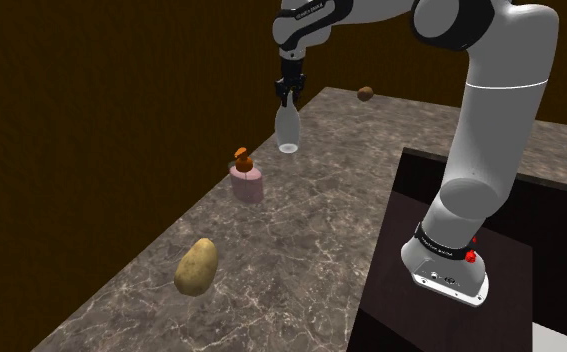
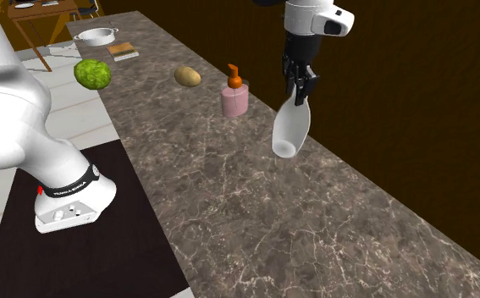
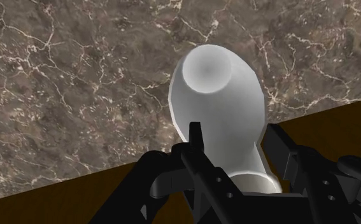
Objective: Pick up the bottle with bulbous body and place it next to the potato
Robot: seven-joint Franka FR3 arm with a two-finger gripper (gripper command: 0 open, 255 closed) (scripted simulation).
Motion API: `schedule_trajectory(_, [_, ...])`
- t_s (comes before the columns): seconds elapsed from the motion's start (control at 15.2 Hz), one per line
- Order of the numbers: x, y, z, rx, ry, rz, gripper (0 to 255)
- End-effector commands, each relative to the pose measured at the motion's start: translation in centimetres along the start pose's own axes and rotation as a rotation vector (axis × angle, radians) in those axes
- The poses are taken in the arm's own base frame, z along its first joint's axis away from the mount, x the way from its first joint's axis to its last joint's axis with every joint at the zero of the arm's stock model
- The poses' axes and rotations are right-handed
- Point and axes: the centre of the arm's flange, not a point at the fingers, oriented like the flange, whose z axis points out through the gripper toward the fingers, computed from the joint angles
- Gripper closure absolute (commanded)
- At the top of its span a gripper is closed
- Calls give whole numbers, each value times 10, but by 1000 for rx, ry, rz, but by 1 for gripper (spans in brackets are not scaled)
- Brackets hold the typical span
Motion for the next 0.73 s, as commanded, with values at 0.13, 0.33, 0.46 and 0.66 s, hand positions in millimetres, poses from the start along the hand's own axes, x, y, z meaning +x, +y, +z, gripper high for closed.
schedule_trajectory(0.13, [1,-1,-21,0,0,0,255])
schedule_trajectory(0.33, [3,-1,-37,0,0,0,255])
schedule_trajectory(0.46, [3,-1,-48,0,0,0,255])
schedule_trajectory(0.66, [4,-1,-64,0,0,0,255])
